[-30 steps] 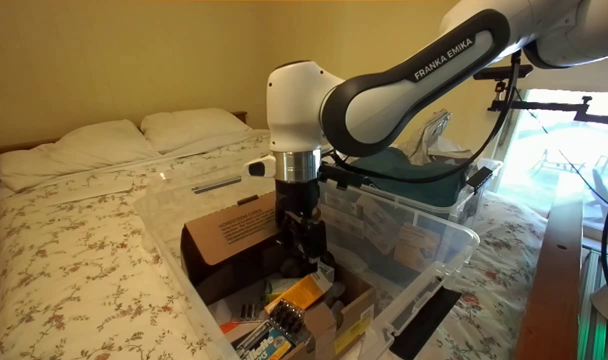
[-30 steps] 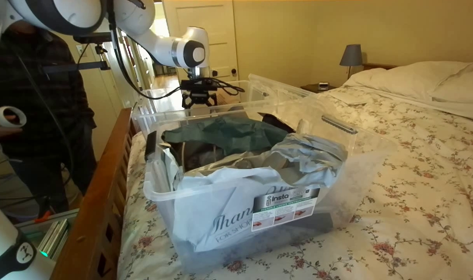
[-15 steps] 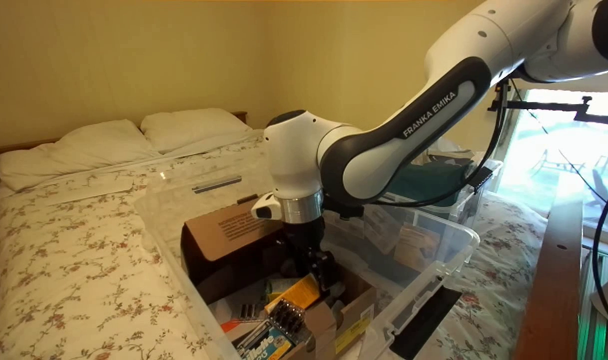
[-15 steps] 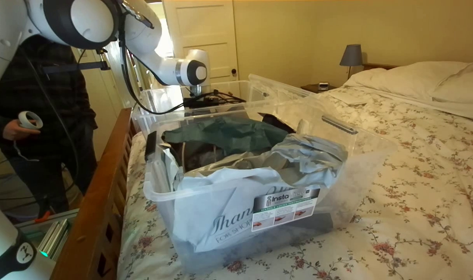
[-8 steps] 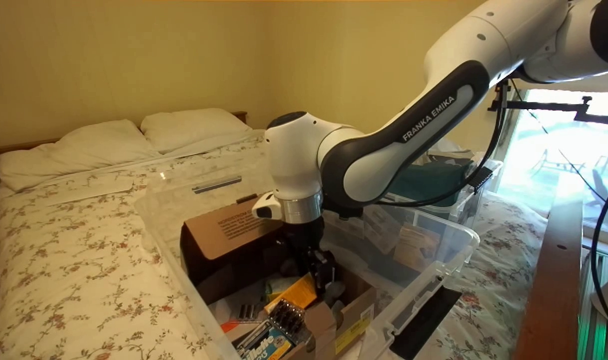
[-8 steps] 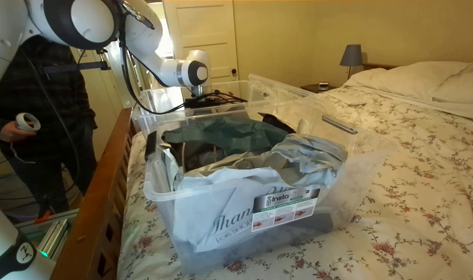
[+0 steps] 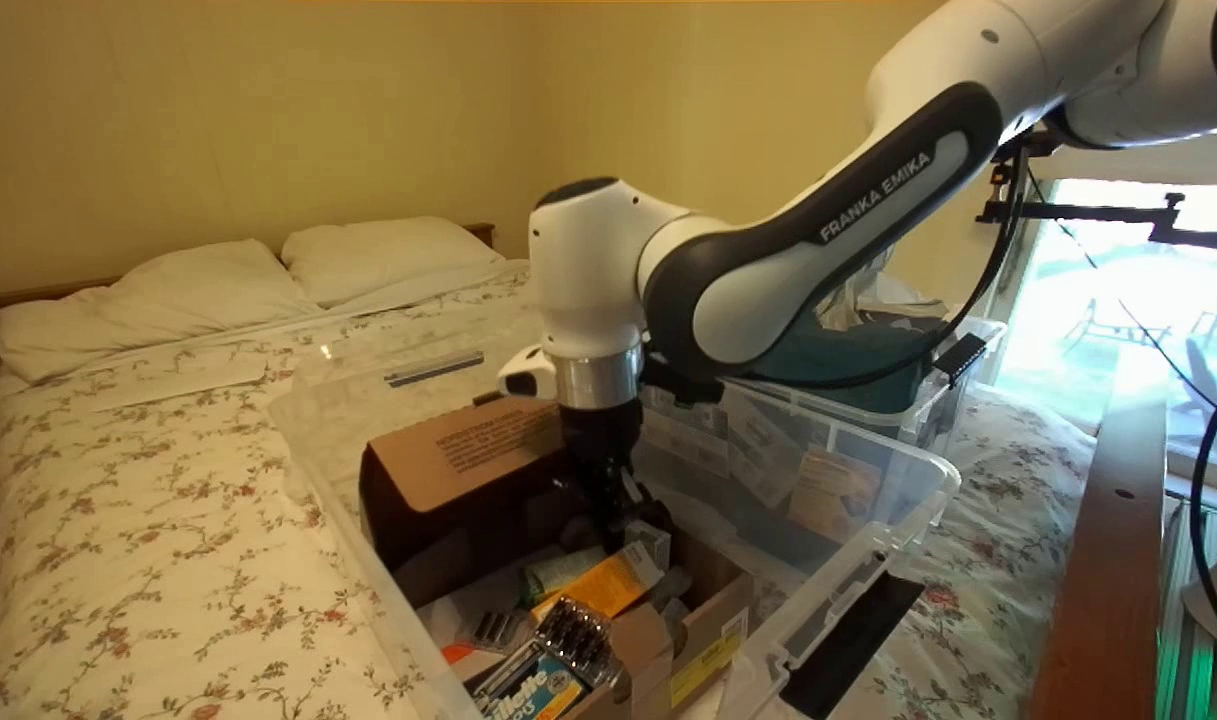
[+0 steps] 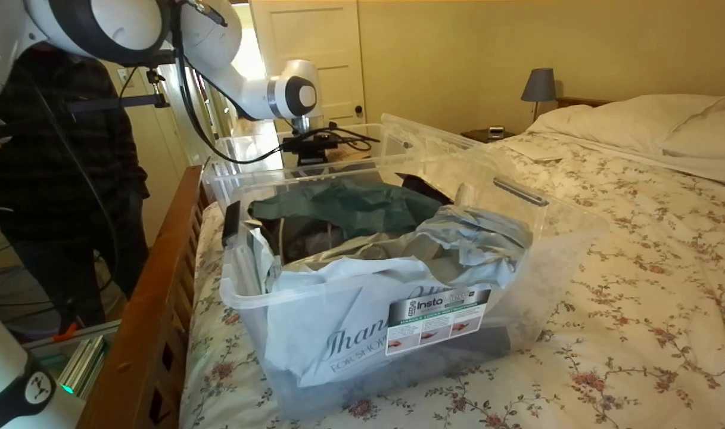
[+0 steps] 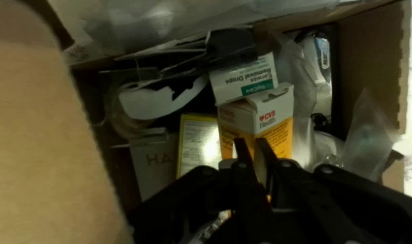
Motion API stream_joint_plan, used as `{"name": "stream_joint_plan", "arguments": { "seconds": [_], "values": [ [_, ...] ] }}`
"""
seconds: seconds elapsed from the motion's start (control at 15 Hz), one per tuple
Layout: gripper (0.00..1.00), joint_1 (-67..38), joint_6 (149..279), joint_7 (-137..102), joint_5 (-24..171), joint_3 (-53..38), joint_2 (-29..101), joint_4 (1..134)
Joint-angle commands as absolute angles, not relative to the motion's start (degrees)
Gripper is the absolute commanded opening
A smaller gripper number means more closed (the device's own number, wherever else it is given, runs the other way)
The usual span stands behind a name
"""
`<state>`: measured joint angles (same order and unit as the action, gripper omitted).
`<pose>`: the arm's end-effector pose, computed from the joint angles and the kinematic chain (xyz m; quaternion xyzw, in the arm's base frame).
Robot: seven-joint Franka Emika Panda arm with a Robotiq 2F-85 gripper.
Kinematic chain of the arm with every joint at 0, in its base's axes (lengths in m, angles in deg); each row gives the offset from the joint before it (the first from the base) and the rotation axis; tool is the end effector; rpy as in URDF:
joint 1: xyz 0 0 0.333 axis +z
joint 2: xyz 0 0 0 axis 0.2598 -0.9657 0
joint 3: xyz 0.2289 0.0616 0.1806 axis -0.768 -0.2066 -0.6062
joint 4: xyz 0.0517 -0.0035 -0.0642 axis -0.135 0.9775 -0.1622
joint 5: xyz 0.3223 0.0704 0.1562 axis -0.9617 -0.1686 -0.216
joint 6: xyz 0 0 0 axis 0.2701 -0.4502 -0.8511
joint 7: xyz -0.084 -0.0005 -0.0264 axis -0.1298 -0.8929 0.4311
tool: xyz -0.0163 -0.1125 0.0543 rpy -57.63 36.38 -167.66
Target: Move two small, orange boxes to the storage bin on the right
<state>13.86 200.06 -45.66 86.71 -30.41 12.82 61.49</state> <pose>0.4848 0.4585 0.2462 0.7835 0.6203 -0.0275 0.0231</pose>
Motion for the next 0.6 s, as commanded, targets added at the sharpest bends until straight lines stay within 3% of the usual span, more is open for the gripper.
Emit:
{"name": "stream_joint_plan", "arguments": {
  "seconds": [0.0,0.13,0.27,0.53],
  "values": [
    [0.0,14.6,199.3,-42.62,88.84,-30.0,20.87,64.3],
    [0.0,14.7,198.8,-41.81,89.04,-30.12,23.56,64.82],
    [0.27,14.84,197.59,-41.86,88.32,-30.55,23.79,64.44],
    [0.53,13.36,190.9,-44.07,82.28,-33.22,23.82,65.75]
  ]
}}
